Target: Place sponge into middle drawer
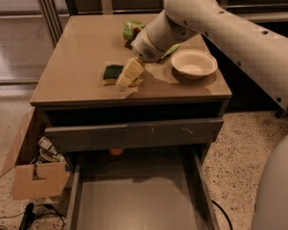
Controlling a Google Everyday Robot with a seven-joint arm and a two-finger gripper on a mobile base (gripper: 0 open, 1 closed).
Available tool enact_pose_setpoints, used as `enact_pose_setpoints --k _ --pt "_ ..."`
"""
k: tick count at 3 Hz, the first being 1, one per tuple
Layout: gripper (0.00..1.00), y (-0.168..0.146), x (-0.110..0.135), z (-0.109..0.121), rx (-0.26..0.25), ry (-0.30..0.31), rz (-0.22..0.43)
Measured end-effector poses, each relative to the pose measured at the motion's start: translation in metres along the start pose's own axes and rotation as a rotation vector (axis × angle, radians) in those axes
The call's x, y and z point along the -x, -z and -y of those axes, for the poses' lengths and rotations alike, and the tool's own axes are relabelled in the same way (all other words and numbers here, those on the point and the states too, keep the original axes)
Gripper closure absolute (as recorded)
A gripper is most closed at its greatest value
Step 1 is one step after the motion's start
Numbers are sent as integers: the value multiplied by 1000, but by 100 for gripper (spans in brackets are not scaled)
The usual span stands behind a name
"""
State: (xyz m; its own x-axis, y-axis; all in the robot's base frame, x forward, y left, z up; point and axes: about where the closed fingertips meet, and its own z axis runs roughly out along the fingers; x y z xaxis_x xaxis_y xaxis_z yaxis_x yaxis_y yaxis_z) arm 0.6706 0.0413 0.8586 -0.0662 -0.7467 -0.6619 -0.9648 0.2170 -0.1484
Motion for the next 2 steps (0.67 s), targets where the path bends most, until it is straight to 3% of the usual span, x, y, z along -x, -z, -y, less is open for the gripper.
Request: enact_pose_setpoints --k 2 --pt "0 -27 -15 5 1 -36 -51"
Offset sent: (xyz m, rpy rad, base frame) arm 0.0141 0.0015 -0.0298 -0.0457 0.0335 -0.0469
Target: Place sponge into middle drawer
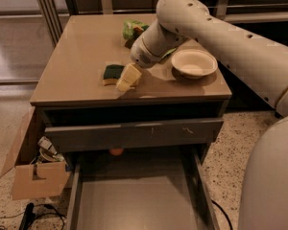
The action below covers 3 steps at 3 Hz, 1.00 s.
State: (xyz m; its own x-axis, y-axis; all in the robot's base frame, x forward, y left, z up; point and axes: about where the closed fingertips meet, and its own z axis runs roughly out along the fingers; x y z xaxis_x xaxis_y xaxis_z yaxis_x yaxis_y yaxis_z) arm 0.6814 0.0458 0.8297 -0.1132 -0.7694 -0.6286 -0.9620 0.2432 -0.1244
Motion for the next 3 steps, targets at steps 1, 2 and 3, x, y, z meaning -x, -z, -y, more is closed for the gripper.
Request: enact_pose_setpoints --k 1,2,3 --pt "0 -2 -1 0 2 -2 -4" --pt "14 -2 -1 0 2 -2 -4" --pt "37 -2 -1 0 2 -2 -4"
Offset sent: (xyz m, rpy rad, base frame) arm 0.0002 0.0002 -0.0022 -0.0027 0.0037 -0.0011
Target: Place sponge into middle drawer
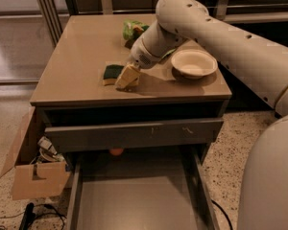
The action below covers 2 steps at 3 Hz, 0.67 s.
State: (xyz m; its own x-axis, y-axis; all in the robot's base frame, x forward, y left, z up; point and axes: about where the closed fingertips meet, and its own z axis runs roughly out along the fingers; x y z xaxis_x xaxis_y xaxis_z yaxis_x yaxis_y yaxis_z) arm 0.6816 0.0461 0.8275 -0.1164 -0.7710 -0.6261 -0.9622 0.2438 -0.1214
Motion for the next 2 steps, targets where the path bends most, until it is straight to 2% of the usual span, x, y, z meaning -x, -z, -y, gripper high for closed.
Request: enact_pose_setpoints --k 2 --pt "84 0 0 0 0 0 0"
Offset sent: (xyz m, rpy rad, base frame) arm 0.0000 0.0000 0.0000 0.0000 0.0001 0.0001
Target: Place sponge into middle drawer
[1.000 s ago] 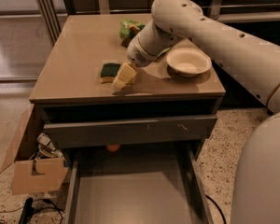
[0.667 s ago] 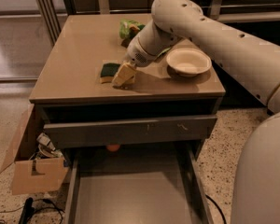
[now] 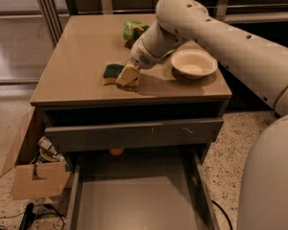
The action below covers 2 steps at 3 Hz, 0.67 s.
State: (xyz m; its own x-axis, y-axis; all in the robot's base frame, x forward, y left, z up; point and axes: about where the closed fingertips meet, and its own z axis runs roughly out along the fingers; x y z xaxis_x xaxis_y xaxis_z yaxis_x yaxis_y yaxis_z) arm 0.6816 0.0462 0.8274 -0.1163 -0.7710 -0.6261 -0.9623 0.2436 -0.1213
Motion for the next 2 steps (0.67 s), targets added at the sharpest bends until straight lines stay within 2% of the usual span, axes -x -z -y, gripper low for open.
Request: enact_pose_setpoints --k 1,2 --pt "100 0 0 0 0 0 0" --pt "100 7 0 2 2 -4 4"
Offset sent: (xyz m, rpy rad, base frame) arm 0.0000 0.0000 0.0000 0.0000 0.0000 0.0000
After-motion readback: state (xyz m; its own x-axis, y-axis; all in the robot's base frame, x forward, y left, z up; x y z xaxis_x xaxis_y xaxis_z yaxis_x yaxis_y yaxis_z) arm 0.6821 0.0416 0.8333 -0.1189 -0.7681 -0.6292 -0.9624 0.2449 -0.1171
